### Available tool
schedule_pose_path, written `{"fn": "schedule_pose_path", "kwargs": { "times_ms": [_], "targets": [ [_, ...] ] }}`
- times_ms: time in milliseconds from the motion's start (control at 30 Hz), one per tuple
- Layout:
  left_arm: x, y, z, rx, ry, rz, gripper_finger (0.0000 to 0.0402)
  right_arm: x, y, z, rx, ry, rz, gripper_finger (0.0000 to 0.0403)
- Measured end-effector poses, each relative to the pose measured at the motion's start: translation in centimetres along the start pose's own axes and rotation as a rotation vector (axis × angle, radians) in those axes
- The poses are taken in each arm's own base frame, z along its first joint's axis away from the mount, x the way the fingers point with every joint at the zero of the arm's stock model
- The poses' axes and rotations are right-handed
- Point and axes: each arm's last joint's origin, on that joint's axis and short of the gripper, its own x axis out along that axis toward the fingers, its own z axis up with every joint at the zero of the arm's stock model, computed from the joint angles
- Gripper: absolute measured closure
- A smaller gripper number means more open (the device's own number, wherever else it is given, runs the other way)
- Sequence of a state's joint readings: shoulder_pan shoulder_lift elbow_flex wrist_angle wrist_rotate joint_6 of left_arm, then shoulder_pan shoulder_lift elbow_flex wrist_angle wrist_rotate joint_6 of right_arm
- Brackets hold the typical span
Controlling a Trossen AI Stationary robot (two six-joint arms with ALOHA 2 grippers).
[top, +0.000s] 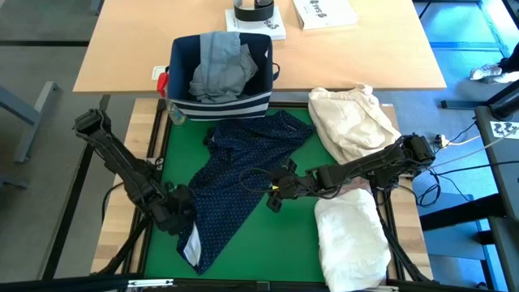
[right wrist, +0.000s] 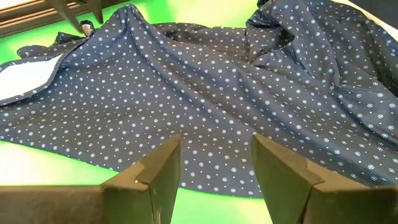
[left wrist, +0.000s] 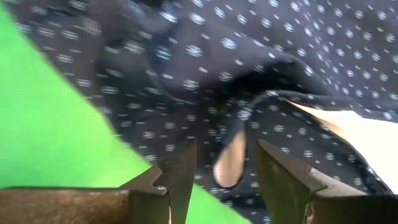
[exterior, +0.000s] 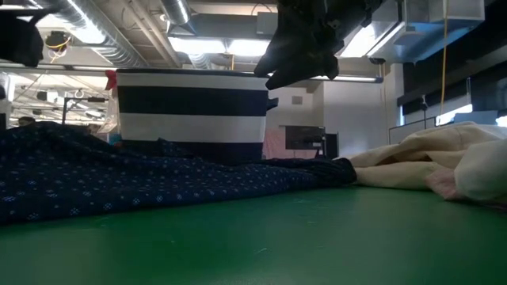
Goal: Fold laundry
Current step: Fold the blue polo shirt
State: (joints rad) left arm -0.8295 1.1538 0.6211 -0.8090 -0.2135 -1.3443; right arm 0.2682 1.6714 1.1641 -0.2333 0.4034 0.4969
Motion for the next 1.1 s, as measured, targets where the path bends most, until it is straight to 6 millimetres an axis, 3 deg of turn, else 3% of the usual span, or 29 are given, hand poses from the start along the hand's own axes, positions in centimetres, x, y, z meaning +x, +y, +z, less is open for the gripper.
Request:
{"fn": "schedule_pose_path", "kwargs": {
  "times_ms": [367,500,767,900,1100],
  "targets": [
    [1.1,0.8,-0.4,0.022,0.028,0.013,0.0268,0.0,0.0,0.0,0.0,0.0,0.001,0.0207],
    [0.7,0.3,-0.4,0.075,0.037,-0.027,0.0281,0.0,0.0,0.0,0.001,0.001,0.002,0.0207],
    [2.0,0.7,-0.8,0.197,0.033,-0.024,0.0323,0.0,0.0,0.0,0.002,-0.002,-0.005,0.0207],
    [0.8,-0.1,-0.5,0.292,0.072,-0.054,0.0386,0.0,0.0,0.0,0.004,0.0,0.0,0.0207],
    [-3.1,-2.0,-0.7,0.517,0.217,-0.127,0.0398,0.0,0.0,0.0,0.004,0.002,0.003,0.0207]
  ]
}}
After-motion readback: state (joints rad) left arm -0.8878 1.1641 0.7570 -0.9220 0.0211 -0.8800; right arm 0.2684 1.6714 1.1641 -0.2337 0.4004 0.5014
